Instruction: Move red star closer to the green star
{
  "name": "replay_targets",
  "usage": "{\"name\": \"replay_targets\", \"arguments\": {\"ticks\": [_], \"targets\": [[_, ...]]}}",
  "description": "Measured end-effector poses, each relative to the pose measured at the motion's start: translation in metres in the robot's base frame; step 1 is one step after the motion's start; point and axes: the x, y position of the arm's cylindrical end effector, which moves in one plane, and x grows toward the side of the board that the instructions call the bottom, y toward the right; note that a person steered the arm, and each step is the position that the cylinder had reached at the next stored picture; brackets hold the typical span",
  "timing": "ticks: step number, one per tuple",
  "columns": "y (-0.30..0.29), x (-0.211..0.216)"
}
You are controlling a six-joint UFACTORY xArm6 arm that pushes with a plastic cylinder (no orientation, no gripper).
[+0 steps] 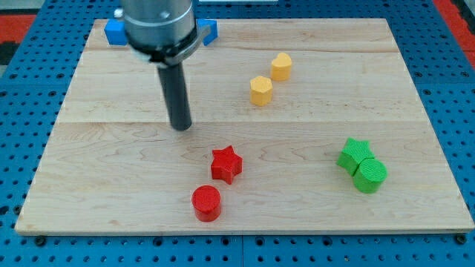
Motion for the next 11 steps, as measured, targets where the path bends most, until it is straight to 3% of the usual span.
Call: {"name": "replay_targets", "arguments": {"ticks": [2,5,7,8,9,10,11], "targets": [[0.043,0.047],[0.073,0.059],[0.168,0.055],[0.155,0.068],[0.187,0.094],[0.209,0.087],[0.189,0.024]]}}
